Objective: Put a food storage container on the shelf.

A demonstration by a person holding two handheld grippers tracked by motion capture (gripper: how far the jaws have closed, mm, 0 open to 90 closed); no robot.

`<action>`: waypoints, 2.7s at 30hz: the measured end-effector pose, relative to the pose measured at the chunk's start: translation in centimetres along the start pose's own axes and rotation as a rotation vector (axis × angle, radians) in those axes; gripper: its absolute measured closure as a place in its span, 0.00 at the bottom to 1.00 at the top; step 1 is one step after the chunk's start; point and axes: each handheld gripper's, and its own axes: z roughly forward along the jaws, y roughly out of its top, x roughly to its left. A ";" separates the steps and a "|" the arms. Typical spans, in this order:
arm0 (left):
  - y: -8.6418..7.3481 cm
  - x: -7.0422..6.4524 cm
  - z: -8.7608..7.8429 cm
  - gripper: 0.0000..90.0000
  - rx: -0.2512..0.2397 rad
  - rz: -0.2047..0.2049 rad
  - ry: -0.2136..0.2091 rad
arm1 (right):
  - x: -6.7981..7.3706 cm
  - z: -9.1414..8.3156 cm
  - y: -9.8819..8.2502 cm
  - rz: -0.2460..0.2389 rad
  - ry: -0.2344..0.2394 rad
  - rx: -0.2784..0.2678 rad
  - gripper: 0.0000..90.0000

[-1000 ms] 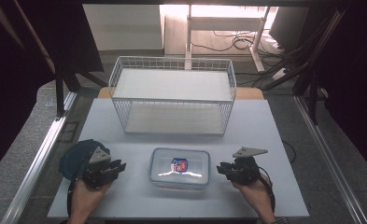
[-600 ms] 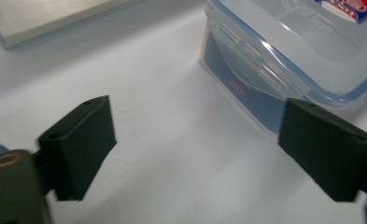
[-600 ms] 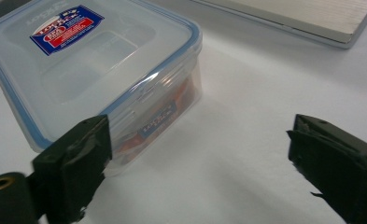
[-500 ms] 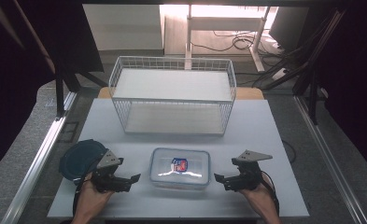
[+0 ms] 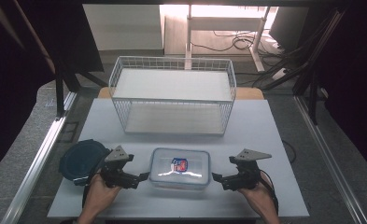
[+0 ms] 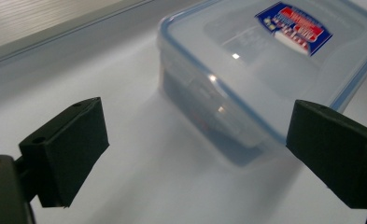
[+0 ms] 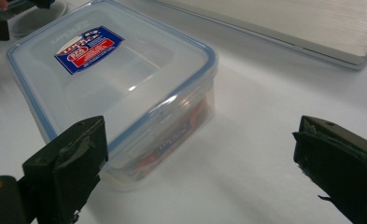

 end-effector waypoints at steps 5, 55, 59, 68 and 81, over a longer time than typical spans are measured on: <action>1.4 -0.1 1.5 0.04 0.035 0.000 -0.034 | 0.9 0.8 0.6 0.009 0.010 0.019 0.02; -0.6 1.2 1.5 0.59 -0.020 -0.320 -0.387 | 0.3 0.7 0.3 0.334 0.272 0.096 0.60; -0.2 0.9 1.3 0.59 -0.036 -0.307 -0.371 | 0.3 0.5 0.6 0.314 0.254 0.066 0.60; 1.4 1.5 -0.5 0.63 -0.096 -0.277 -0.430 | 0.0 -0.6 2.1 0.273 0.277 0.003 0.60; 4.4 2.3 -2.6 0.63 -0.140 -0.241 -0.409 | -0.1 -1.3 5.7 0.221 0.276 -0.057 0.60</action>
